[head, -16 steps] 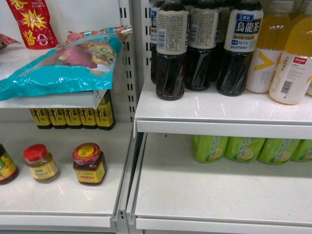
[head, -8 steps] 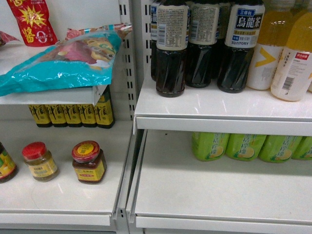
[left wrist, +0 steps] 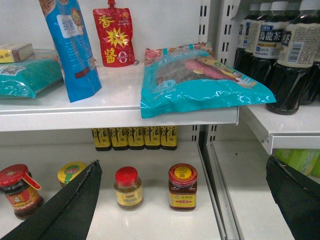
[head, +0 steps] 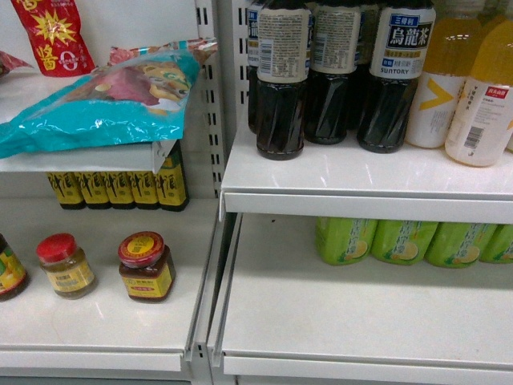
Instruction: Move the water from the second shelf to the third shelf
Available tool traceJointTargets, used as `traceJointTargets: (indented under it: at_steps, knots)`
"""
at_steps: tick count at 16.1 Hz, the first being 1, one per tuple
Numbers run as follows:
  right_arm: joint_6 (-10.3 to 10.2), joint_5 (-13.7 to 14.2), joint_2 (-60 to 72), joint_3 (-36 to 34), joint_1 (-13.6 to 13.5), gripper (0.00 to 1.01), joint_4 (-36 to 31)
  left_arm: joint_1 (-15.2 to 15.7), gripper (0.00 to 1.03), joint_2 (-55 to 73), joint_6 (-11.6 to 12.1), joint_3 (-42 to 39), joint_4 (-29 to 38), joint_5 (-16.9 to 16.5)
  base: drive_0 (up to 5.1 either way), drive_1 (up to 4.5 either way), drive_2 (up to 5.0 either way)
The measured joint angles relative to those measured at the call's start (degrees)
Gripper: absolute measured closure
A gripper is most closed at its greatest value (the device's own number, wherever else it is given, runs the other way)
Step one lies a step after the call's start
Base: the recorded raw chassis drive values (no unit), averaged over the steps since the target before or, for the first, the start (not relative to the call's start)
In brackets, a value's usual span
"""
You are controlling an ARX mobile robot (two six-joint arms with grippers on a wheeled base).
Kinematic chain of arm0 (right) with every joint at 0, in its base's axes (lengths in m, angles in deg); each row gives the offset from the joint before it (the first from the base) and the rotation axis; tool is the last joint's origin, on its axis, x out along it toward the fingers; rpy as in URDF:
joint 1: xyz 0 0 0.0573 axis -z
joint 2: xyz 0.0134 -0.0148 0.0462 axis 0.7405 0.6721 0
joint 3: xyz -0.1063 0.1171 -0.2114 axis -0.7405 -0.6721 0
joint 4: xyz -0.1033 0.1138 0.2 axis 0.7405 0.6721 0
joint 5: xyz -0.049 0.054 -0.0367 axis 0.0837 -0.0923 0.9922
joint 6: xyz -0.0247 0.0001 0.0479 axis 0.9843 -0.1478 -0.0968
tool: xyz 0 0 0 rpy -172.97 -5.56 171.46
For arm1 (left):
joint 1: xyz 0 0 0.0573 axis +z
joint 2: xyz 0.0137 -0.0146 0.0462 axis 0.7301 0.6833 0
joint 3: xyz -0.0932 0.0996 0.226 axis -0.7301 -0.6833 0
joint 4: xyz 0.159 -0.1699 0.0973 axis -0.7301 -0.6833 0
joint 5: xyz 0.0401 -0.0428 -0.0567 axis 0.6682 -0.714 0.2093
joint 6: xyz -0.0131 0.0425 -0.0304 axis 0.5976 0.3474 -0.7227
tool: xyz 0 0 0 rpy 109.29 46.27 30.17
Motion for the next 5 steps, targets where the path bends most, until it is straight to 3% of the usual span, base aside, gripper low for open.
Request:
traceJointTargets:
  at_steps: [5]
  knots:
    - [0.0, 0.0, 0.0, 0.0, 0.0, 0.03, 0.0, 0.0, 0.05, 0.0, 0.0, 0.0, 0.0, 0.0, 0.0, 0.0, 0.0]
